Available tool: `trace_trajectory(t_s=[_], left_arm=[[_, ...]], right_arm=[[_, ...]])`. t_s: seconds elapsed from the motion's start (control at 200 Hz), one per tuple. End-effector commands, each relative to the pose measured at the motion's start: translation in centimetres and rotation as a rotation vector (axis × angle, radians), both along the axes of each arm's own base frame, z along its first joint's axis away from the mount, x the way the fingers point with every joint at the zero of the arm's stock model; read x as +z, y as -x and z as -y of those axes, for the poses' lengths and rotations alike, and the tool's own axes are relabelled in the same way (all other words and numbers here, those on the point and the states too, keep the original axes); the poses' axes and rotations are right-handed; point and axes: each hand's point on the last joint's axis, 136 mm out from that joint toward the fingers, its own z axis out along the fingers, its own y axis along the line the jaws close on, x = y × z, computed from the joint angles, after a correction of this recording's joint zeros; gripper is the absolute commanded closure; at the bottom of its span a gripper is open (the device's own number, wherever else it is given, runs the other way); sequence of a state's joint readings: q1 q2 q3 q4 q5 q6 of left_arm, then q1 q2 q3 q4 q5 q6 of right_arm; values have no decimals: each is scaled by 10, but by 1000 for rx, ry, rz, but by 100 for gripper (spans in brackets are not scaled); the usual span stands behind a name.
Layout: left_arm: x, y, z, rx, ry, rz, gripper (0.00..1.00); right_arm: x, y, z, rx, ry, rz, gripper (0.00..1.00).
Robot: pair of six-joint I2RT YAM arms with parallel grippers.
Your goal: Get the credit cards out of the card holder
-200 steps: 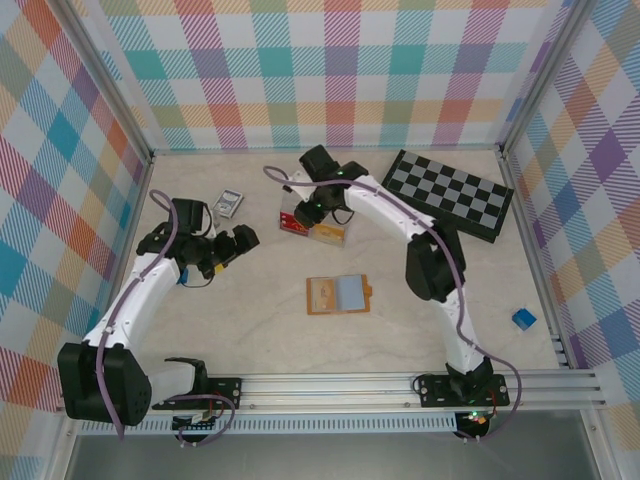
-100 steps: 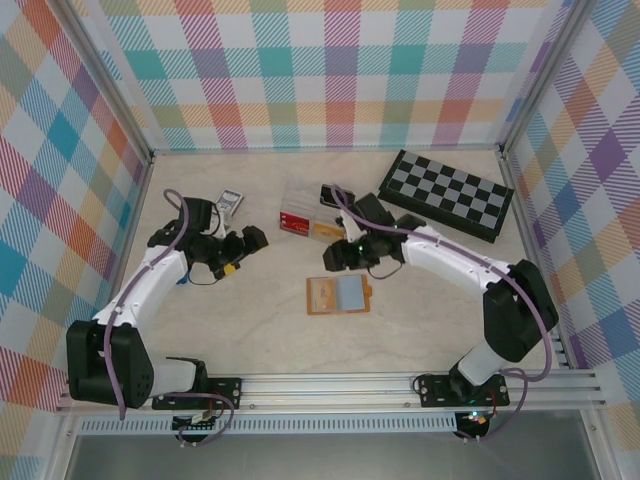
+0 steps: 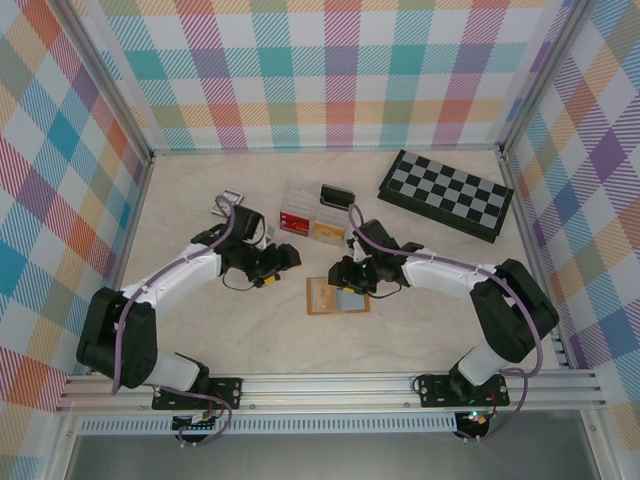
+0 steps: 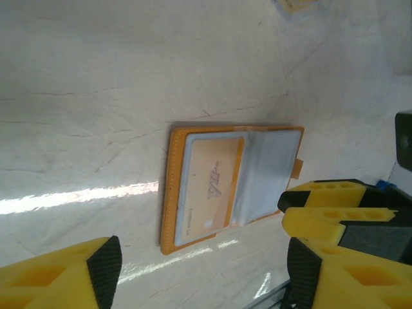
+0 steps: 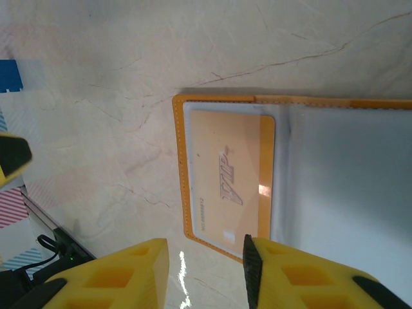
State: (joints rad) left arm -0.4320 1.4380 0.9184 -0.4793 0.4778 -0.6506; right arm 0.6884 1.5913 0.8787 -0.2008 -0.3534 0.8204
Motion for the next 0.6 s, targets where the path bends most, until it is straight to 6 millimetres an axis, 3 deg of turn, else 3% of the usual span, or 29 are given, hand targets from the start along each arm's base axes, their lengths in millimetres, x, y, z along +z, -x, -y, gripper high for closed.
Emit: trace_trajectory(t_s=[0.0,0.08,0.205,0.41,0.595], left_arm=[[-14,3,18,-4,-12,-22,44],[-25,6,27,-15,-19,-46,59],[-40,9,38,-20,-25,-73,71],[-60,10,53,-49,-58,-109,84],[-69,6,55,-46,-76,-127,88]], right_arm=[[-12,0,-3,-18,1,-35,67],[-19,-1,0,-33,25,-42,70],[-28,-1,4,-44,51,-49,73],[-36,0,1,-26,50,-70,78],[-41,1,2,-19,75,-79,79]])
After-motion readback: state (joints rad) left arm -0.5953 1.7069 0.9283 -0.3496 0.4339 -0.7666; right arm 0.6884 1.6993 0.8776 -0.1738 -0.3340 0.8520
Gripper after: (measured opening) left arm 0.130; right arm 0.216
